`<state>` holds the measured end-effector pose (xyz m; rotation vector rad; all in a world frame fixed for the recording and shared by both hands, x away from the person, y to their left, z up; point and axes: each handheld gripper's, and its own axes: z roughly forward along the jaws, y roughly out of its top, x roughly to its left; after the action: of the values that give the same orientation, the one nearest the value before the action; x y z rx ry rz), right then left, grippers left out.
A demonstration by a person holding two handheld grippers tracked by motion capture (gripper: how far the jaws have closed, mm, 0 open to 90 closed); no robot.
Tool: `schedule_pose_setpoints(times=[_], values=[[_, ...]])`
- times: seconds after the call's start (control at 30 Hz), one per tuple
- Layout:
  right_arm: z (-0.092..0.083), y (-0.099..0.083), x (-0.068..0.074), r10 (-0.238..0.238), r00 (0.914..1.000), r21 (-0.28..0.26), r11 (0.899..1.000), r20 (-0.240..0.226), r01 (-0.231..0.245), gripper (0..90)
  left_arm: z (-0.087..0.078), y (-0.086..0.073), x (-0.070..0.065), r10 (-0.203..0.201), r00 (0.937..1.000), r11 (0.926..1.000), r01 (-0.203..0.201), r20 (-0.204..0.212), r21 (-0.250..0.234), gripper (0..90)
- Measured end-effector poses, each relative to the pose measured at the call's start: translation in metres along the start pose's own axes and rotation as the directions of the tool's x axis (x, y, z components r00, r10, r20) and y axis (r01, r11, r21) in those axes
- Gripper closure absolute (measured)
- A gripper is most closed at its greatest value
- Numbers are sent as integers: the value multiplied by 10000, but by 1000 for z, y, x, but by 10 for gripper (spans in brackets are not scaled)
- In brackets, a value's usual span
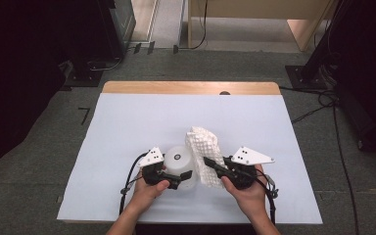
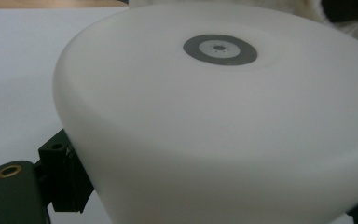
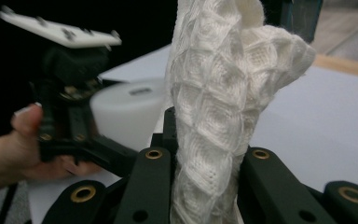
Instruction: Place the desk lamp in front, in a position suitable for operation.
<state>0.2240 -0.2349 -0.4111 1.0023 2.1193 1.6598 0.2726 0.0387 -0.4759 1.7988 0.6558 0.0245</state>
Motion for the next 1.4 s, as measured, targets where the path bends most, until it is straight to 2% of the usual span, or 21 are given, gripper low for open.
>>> schedule_pose_setpoints(times=[0.03, 0.1, 0.13, 0.27, 0.33, 0.43, 0.47, 0.53, 0.6, 0.73, 0.8, 0.83, 0.93, 1.03, 1.1, 1.13, 1.17, 1.2, 1.3, 1.37, 1.4], values=[[3, 0, 3, 108, 9997, -57, 9999, -215, -109, 785, 0, 0, 0, -17, 10000, 10000, 17, 66, 15, 82], [7, -1, 4, 88, 9996, 15, 10000, -275, -87, 785, 1, 0, -1, 63, 9999, 9999, -64, 86, 110, 82], [15, -6, 5, 78, 9998, 296, 9995, -206, -72, 789, 1, 0, -2, 71, 9999, 9999, -72, 87, 133, 82], [24, -15, 1, 220, 9995, 588, 9981, -229, -207, 795, 0, 1, -1, -39, 9999, 9999, 37, 106, 133, 82], [29, -22, -2, 148, 9998, 1102, 9938, -124, -133, 797, 0, 1, 1, -107, 9998, 9999, 105, 160, 125, 82], [38, -35, -10, 265, 9996, 2192, 9753, -6, -257, 798, -1, 1, 2, -114, 9997, 9999, 111, 199, 130, 82], [43, -44, -16, 297, 9996, 2747, 9611, 12, -288, 798, 0, 0, 1, -58, 9998, 9999, 55, 205, 150, 82], [43, -45, -17, 312, 9995, 2870, 9575, -6, -297, 798, 0, 0, 0, -1, 9999, 9999, -2, 172, 149, 82], [42, -42, -16, 169, 9999, 2732, 9618, 20, -168, 797, 0, 1, 1, -56, 9998, 9999, 53, 213, 154, 82], [31, -23, -6, -267, 9996, 1552, 9875, -32, 268, 794, 1, 0, -1, 78, 9998, 9998, -82, 199, 205, 81], [27, -15, -1, -499, 9987, 1069, 9930, -57, 502, 793, 2, 1, -2, 214, 9997, 9994, -218, 139, 282, 81], [27, -13, 1, -565, 9983, 1136, 9919, -139, 577, 794, 2, 1, -3, 242, 9996, 9992, -245, 120, 322, 80], [34, -18, 1, -883, 9961, 1947, 9770, 4, 865, 795, 1, 1, -1, 137, 9998, 9994, -142, 170, 311, 81], [43, -35, -8, -418, 9991, 3069, 9510, 85, 372, 797, 1, 1, -1, 147, 9997, 9994, -153, 188, 317, 81], [46, -40, -12, -291, 9995, 3450, 9383, 105, 237, 797, 3, 1, -3, 258, 9996, 9991, -261, 115, 323, 81], [45, -39, -11, -304, 9995, 3412, 9397, 116, 246, 796, 3, 1, -3, 275, 9996, 9991, -279, 112, 325, 81], [44, -36, -10, -371, 9992, 3236, 9457, 160, 299, 797, 3, 1, -3, 291, 9995, 9990, -295, 122, 322, 81], [41, -31, -7, -448, 9988, 2881, 9569, 194, 373, 796, 3, 1, -3, 251, 9996, 9992, -254, 118, 302, 81], [33, -19, 0, -753, 9970, 1953, 9783, 206, 698, 794, 3, 1, -3, 324, 9994, 9989, -328, 147, 331, 81], [31, -14, 4, -1190, 9925, 1598, 9807, 289, 1129, 792, 3, 2, -3, 298, 9994, 9989, -303, 149, 350, 81], [32, -14, 5, -1394, 9897, 1640, 9776, 328, 1322, 793, 3, 2, -2, 282, 9995, 9990, -287, 159, 352, 81]])
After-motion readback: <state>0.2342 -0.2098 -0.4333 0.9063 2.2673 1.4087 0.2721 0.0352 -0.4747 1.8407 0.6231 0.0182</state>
